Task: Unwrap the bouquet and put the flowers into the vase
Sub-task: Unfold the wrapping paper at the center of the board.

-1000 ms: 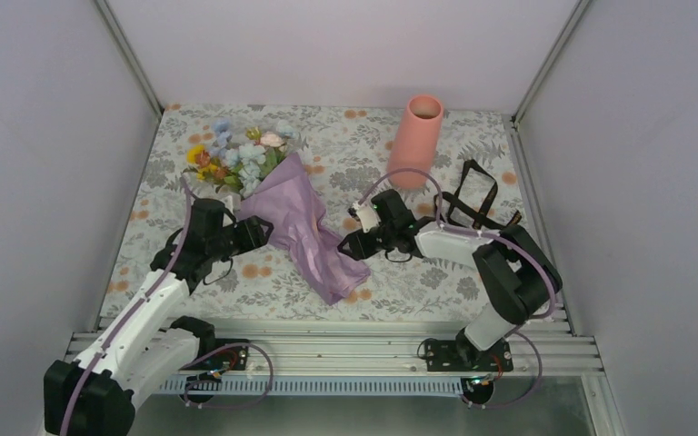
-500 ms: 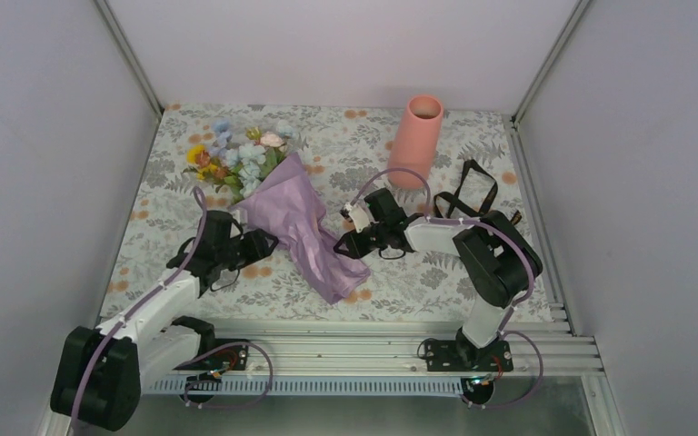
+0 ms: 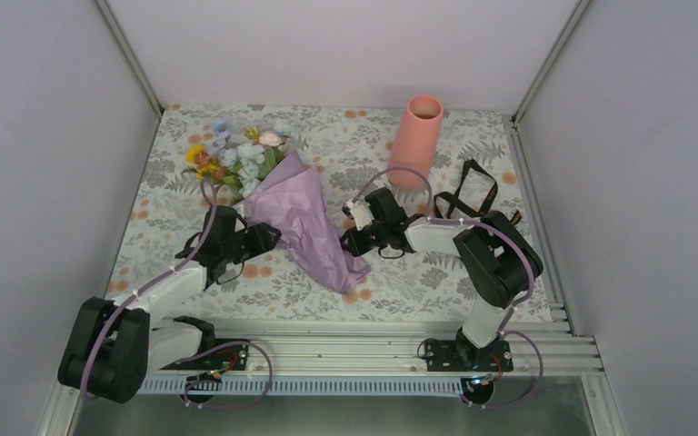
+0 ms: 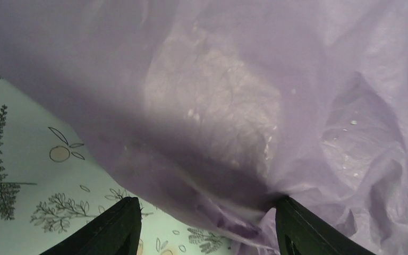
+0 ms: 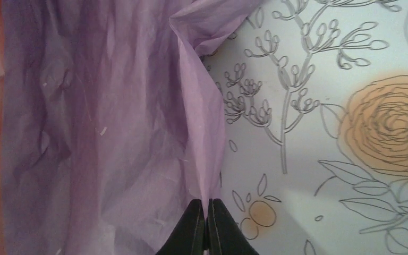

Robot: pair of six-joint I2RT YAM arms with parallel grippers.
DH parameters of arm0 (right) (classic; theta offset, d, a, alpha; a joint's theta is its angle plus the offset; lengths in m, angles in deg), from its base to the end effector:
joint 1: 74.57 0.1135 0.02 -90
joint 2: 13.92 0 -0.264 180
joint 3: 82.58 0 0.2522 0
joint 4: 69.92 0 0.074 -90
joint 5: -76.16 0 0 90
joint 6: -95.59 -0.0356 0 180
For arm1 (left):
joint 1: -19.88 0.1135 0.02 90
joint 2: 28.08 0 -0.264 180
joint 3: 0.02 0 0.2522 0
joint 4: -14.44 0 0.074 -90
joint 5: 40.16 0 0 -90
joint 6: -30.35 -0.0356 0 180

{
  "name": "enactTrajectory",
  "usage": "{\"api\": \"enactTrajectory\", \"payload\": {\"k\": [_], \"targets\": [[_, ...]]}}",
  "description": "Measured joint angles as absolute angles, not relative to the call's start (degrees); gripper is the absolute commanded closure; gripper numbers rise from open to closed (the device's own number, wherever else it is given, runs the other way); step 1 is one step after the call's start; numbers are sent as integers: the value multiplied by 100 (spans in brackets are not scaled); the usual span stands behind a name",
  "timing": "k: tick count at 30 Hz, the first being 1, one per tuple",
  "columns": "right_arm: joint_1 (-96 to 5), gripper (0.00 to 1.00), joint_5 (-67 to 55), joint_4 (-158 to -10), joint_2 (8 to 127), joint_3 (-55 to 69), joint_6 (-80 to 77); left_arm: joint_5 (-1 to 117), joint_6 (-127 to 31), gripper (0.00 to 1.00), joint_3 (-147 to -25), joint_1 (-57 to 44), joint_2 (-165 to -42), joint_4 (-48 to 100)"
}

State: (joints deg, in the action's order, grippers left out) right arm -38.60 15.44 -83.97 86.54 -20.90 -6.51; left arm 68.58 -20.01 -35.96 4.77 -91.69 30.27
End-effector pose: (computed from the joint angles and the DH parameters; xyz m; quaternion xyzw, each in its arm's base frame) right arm 0.2552 0.2067 0.1314 -0.2685 0.8806 0.3444 0.1841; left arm 0.1941 -0.0643 0.1587 -0.1298 0.8995 -0.3119 0.2771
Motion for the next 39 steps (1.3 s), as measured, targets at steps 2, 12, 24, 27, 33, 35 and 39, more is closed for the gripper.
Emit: {"api": "enactTrajectory", "payload": {"k": [2,12,24,27,33,35,39], "targets": [[-3860,96,1424,-8338,8626,-2129,-727,6819,-2028,38,-3596,477,-9347,2885],[-3956,96,770,-8131,8045,-2516,-1103,6681,-2159,40,-3646,457,-10435,2069],[-4341,96,303,-8004,7760,-2888,-1394,6393,-2176,41,-4593,-26,-11515,1783],[-4418,95,167,-8006,7680,-2971,-1477,6290,-2194,40,-4781,-140,-11576,1803],[-4494,78,-102,-8137,7481,-2980,-1586,5916,-2229,36,-4958,-253,-11320,2286],[-4499,72,-167,-8297,7341,-2951,-1584,5779,-2251,33,-4968,-253,-11097,2513],[-4499,63,-224,-8644,7122,-2752,-1568,5486,-2268,25,-4968,-278,-10354,3029]]}}
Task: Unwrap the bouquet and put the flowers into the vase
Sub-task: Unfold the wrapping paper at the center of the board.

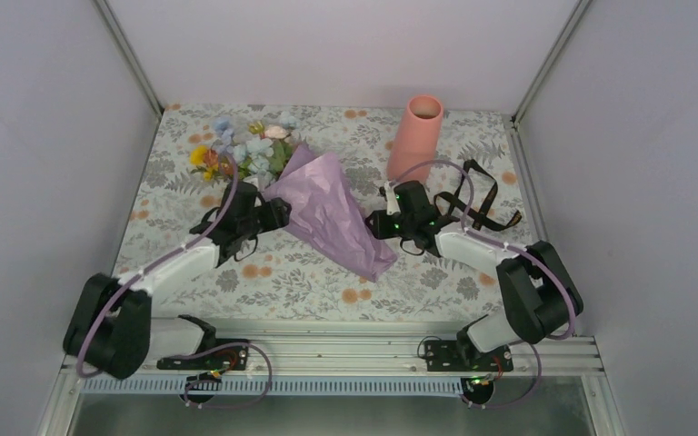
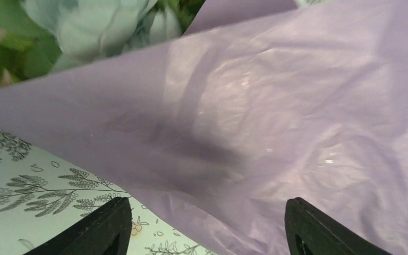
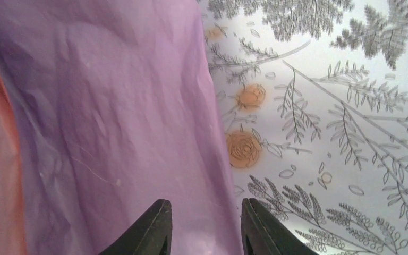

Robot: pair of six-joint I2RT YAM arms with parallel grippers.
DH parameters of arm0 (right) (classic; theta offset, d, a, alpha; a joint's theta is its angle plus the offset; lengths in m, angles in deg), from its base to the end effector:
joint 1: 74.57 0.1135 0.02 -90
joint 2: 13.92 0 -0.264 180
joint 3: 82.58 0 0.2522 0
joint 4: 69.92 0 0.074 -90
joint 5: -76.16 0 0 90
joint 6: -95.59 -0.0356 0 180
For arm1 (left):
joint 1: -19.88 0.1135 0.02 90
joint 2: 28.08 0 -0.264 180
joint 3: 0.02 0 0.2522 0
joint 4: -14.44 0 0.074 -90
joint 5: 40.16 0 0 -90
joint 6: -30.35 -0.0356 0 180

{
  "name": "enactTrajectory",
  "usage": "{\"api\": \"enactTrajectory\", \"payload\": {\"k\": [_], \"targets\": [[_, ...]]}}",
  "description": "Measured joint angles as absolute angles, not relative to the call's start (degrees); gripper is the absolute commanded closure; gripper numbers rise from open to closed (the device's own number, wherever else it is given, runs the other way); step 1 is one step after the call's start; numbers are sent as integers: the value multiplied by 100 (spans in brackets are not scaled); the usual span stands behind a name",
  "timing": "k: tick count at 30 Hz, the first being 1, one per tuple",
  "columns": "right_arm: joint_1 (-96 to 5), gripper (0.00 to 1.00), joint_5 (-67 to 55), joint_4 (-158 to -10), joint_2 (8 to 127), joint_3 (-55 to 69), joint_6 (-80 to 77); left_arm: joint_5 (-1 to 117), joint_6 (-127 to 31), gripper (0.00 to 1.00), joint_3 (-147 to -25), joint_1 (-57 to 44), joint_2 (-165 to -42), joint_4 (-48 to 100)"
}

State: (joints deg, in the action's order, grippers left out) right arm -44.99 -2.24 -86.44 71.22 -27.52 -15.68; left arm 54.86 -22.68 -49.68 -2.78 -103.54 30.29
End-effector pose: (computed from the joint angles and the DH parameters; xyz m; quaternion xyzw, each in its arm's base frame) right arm 0.2493 0.1497 0.1710 -0.1042 0.9192 0.2427 0.2919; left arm 0.2411 -0.1040 0.1865 -0.0957 0.9066 -0.2381 0.3351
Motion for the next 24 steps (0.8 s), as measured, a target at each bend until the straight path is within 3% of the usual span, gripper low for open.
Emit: {"api": "enactTrajectory", "payload": {"k": [4,10,24], "targets": [[-4479,60,-233,-8907,7072,-2411,-1560,5306,-2297,14,-5038,-313,-9548,3521],[-4214,59,-148,-9086,7070,-2042,-1547,5164,-2421,7,-5447,-317,-8981,4349],[-3172,61,1094,-8832,6897,-2022,-1446,5265,-2943,10,-7104,-317,-8260,6017]]}}
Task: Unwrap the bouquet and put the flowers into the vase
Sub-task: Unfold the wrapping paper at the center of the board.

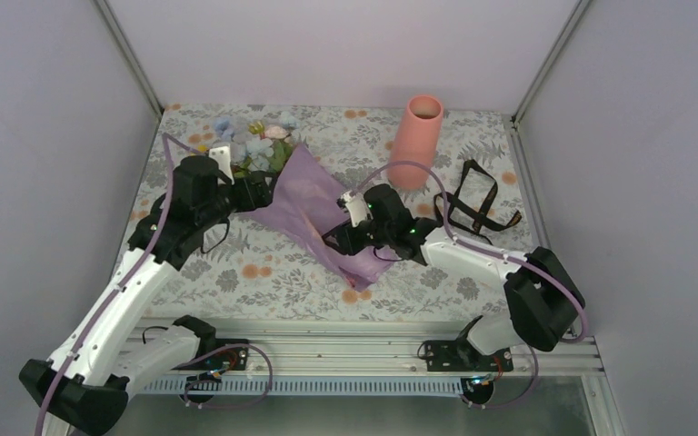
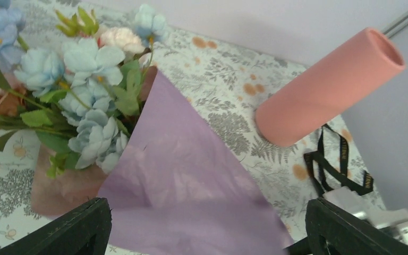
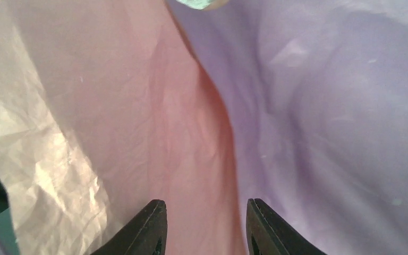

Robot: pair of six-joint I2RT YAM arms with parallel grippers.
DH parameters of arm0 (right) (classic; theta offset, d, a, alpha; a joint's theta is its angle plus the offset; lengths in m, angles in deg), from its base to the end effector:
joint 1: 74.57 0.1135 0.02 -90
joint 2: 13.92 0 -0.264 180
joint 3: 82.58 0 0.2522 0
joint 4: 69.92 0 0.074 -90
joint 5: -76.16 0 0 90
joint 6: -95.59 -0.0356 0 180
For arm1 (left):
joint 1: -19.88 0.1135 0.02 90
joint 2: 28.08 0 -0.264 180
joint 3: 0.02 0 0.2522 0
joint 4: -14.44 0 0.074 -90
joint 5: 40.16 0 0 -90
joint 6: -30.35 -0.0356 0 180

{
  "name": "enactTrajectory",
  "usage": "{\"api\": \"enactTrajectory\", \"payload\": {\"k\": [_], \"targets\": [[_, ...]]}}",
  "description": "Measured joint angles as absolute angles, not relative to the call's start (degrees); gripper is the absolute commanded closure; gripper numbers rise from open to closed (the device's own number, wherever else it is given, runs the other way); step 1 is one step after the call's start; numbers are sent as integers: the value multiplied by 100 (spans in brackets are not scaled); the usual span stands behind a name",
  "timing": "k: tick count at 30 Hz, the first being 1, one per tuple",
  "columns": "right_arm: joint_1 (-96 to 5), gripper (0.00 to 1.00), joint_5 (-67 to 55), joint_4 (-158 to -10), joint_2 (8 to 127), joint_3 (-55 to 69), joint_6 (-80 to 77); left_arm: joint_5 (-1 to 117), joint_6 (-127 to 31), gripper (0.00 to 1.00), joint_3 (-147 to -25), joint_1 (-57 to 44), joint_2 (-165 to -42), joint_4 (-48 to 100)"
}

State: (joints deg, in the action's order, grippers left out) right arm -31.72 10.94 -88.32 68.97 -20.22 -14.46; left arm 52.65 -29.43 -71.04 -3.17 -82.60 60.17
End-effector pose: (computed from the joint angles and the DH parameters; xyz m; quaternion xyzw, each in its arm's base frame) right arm 0.2144 0.2192 0.2202 -0.2649 0.8456 0.3848 0.2582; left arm 0.1872 -0.0816 0.3466 -0.0415 0.8615 -0.2456 0.4425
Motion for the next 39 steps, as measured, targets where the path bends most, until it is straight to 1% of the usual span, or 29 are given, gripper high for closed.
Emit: {"api": "enactTrajectory", "payload": {"k": [4,9,19,24,29,35,39], "targets": [[-2914,61,1363,-8697,6794,-2177,-1429,5372,-3035,14,-7416,-317,-8136,6288],[-2619,61,1544,-8638,6751,-2357,-1387,5567,-3079,20,-7469,-317,-8096,6487],[-2278,62,1601,-8614,6906,-2569,-1319,5912,-3324,39,-7637,-317,-8310,6707],[-2190,63,1470,-8614,6967,-2573,-1324,6050,-3376,44,-7585,-317,-8582,6675],[-2153,62,1146,-8673,6956,-2573,-1339,6117,-3350,47,-7060,-317,-8791,6482],[-2140,57,412,-9051,6539,-2547,-1372,6264,-3081,47,-5786,-317,-8920,6091],[-2136,56,-228,-9302,6215,-2413,-1317,6297,-2871,47,-5091,-317,-8918,5864]]}}
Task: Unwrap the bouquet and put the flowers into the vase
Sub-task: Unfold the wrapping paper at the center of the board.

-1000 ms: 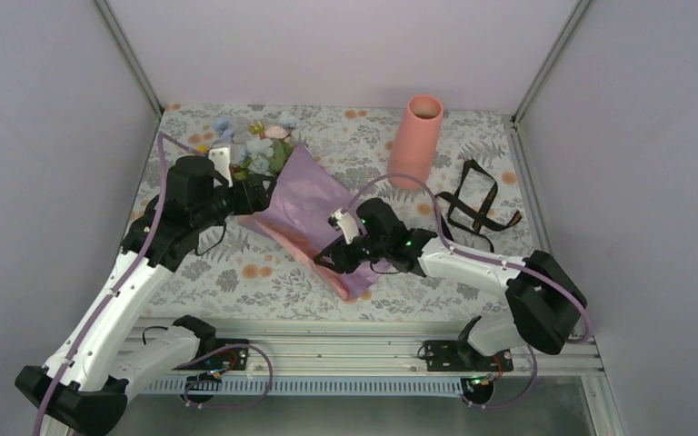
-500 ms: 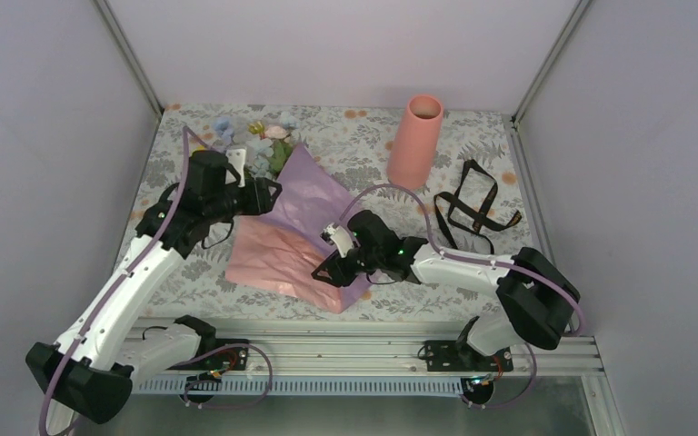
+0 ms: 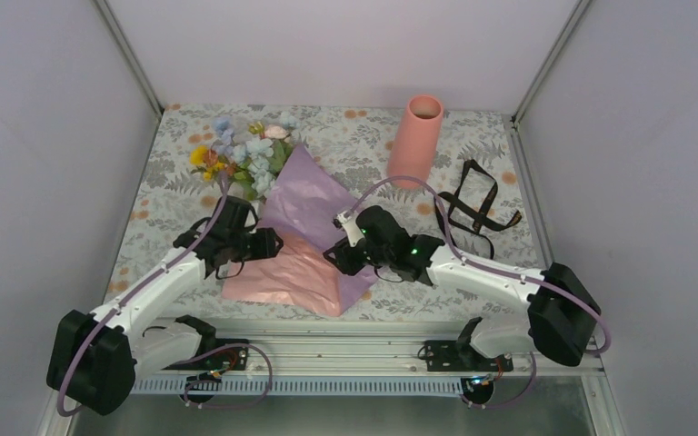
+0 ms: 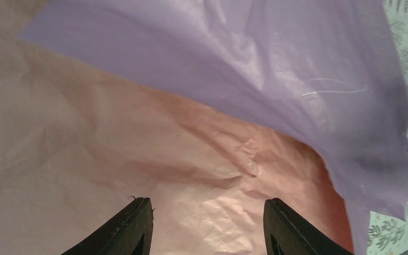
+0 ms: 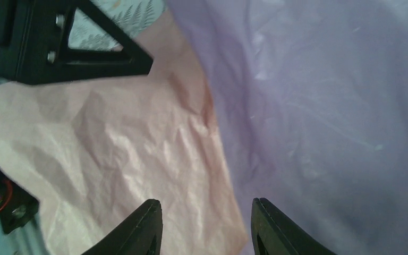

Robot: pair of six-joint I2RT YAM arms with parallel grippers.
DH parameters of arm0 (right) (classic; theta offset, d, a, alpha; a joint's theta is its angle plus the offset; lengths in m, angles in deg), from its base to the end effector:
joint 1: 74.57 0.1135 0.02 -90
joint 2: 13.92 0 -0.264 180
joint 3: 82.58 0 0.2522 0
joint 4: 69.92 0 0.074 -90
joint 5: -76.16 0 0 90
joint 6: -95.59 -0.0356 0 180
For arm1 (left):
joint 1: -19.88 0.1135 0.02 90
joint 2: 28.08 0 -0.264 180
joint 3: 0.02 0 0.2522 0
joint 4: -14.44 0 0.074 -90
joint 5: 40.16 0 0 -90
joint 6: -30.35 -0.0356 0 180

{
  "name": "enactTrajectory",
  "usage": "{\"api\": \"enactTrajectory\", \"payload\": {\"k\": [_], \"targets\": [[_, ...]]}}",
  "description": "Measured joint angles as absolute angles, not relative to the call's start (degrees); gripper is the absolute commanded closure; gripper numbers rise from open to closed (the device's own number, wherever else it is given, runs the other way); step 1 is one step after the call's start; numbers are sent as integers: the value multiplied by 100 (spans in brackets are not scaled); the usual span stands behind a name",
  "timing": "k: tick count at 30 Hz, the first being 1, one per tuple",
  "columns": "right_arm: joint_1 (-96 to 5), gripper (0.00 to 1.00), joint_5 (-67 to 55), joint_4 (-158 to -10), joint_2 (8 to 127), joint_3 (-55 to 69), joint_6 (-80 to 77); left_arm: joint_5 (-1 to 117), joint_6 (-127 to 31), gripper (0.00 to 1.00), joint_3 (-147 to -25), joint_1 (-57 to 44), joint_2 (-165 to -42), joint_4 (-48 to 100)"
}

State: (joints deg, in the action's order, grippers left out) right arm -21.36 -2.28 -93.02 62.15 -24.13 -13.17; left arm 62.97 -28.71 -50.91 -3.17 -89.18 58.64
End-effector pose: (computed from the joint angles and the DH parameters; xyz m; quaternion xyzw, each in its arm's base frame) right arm 0.1616 0.2280 0.2224 -0.3079 0.8513 0.3178 0.2819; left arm 0.1844 -0.0873 0.2115 -0.0302 0.9461 -0.2348 0.2211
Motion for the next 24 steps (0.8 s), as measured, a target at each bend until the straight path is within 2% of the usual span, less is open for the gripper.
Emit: {"api": "enactTrajectory", "payload": {"k": [9,24], "targets": [[-2134,46,-1223,-9613,6014,-2348,-1061,6015,-2528,48,-4472,-317,-9119,5206],[-2131,39,-1562,-9958,6042,-2046,-498,5302,-2006,51,-4413,-304,-10271,4694]]}}
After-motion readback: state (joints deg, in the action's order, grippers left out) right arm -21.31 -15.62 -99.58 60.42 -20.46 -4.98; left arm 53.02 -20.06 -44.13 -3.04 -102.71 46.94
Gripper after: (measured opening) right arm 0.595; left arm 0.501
